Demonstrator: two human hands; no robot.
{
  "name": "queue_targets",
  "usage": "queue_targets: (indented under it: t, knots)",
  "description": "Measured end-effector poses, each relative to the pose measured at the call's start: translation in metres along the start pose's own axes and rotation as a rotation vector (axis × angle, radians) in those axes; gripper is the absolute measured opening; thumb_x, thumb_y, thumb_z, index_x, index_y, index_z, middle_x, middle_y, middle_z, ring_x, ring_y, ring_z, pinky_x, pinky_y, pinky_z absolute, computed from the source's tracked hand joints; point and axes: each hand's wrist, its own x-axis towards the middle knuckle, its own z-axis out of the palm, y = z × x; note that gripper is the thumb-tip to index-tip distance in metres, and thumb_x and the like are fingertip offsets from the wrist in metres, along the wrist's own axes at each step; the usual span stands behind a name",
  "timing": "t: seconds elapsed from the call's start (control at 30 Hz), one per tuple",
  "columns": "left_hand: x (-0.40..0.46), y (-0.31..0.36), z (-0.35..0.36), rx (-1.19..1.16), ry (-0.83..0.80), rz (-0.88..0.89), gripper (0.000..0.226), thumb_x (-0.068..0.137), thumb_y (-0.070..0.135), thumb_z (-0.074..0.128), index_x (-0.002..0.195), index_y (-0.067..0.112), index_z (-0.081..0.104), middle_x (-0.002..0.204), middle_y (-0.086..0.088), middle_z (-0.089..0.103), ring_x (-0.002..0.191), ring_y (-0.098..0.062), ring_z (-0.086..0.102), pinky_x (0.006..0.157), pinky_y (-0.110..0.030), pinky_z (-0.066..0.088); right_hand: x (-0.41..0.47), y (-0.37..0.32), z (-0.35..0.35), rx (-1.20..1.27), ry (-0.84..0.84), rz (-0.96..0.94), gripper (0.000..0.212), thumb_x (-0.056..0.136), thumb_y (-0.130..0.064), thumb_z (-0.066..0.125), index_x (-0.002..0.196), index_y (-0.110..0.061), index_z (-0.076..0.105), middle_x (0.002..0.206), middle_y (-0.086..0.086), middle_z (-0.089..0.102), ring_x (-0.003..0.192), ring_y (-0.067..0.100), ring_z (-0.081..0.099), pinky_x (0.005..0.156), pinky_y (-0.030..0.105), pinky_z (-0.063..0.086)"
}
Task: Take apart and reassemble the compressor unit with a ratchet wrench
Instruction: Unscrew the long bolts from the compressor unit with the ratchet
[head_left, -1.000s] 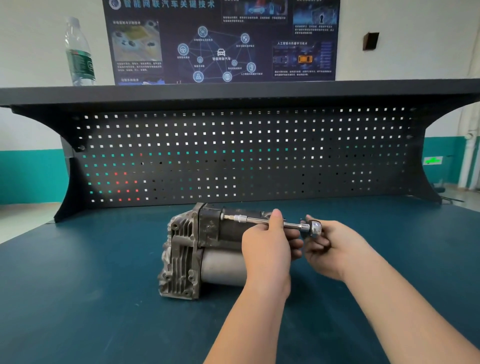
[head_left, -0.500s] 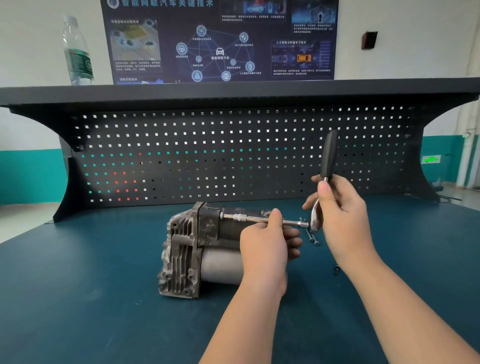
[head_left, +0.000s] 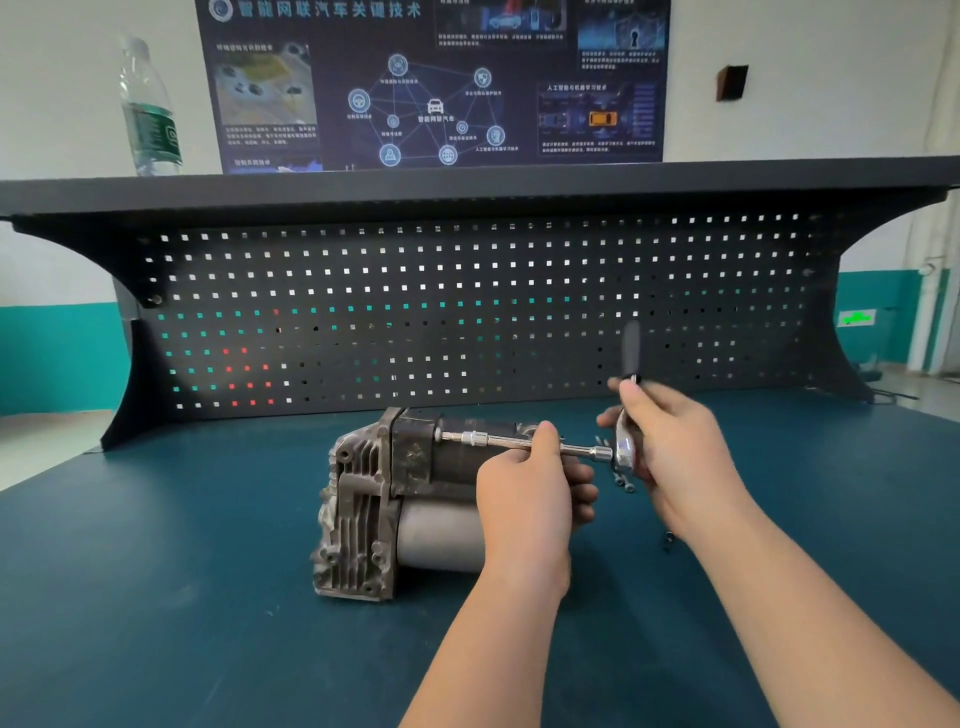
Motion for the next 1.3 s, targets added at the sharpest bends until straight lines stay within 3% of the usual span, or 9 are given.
queue_targets:
  t: [0.17,0.43,0.6,0.73,0.8,0.87,1.07,1.17,1.3]
  knots:
    - [0.002,-0.002,0.001,0.014,-0.018,0.005,0.039,0.094,0.032,0.052,0.066,0.005,0.055,0.041,0.002,0.051,0.032,-0.011,0.043,0.035,-0.016,0.034,-0.013,-0.009,0.0,-0.093,-0.027,-0.433,0.017,0.099,-0.018,0.048,0.1,-0.028,0.062,0.064,-0.002,0.065,0.041,0.008,0.042,0.043,0.017,0.039]
    - [-0.001,0.001,0.0,-0.029,-0.017,-0.031,0.031,0.094,0.024,0.053,0.068,0.007,0.055,0.04,0.005,0.052,0.031,-0.007,0.043,0.034,-0.015,0.034,-0.013,-0.004,0.001,-0.063,0.03,-0.417,0.013,0.098,-0.027,0.05,0.091,-0.021,0.059,0.06,0.0,0.064,0.042,0.009,0.045,0.045,0.017,0.039]
    - [-0.002,0.002,0.001,-0.053,-0.01,-0.036,0.029,0.094,0.021,0.053,0.068,0.009,0.055,0.039,0.006,0.051,0.031,-0.006,0.042,0.034,-0.014,0.033,-0.002,0.001,-0.002,0.097,0.002,-0.052,0.023,0.095,-0.032,0.054,0.085,-0.013,0.065,0.057,-0.001,0.065,0.034,0.002,0.043,0.036,0.014,0.035]
    - [-0.002,0.002,0.002,-0.052,-0.005,-0.019,0.03,0.095,0.021,0.053,0.067,0.008,0.055,0.039,0.006,0.051,0.031,-0.005,0.042,0.033,-0.014,0.033,0.003,0.013,-0.006,0.379,-0.056,0.429,0.019,0.091,-0.016,0.059,0.076,-0.006,0.057,0.048,0.001,0.056,0.026,0.003,0.028,0.03,0.012,0.026]
    - [-0.001,0.001,0.002,-0.047,-0.004,-0.012,0.031,0.095,0.021,0.052,0.067,0.008,0.055,0.039,0.006,0.051,0.031,-0.006,0.042,0.033,-0.014,0.033,0.002,0.017,-0.005,0.487,-0.062,0.518,0.02,0.09,-0.011,0.058,0.072,-0.006,0.053,0.049,0.002,0.05,0.025,0.004,0.026,0.028,0.012,0.025]
    - [-0.002,0.001,0.002,-0.04,-0.004,-0.014,0.031,0.095,0.021,0.052,0.067,0.007,0.055,0.039,0.005,0.052,0.031,-0.007,0.042,0.034,-0.014,0.032,0.002,0.014,-0.003,0.403,-0.059,0.377,0.021,0.092,-0.015,0.058,0.075,-0.004,0.06,0.053,0.004,0.061,0.027,0.004,0.033,0.03,0.013,0.028]
    - [-0.001,0.0,0.001,-0.012,-0.001,-0.015,0.033,0.093,0.025,0.054,0.066,0.006,0.056,0.04,0.004,0.051,0.031,-0.009,0.041,0.034,-0.015,0.032,-0.005,-0.005,-0.006,-0.196,-0.045,-0.416,0.018,0.099,-0.023,0.048,0.089,-0.024,0.063,0.068,-0.005,0.069,0.044,0.006,0.044,0.045,0.015,0.039]
    - [-0.001,0.001,0.001,-0.031,-0.001,-0.028,0.029,0.094,0.021,0.053,0.068,0.007,0.055,0.039,0.005,0.05,0.031,-0.008,0.041,0.034,-0.014,0.032,-0.008,-0.001,-0.005,-0.167,-0.025,-0.422,0.02,0.099,-0.024,0.046,0.085,-0.022,0.06,0.064,-0.004,0.067,0.047,0.009,0.044,0.047,0.016,0.039]
    - [-0.002,0.002,0.002,-0.055,-0.003,-0.042,0.025,0.093,0.016,0.052,0.069,0.008,0.054,0.039,0.006,0.049,0.031,-0.007,0.04,0.034,-0.013,0.03,-0.003,0.002,-0.001,-0.043,0.028,-0.173,0.024,0.098,-0.028,0.048,0.083,-0.018,0.064,0.058,-0.002,0.064,0.043,0.004,0.047,0.046,0.018,0.037]
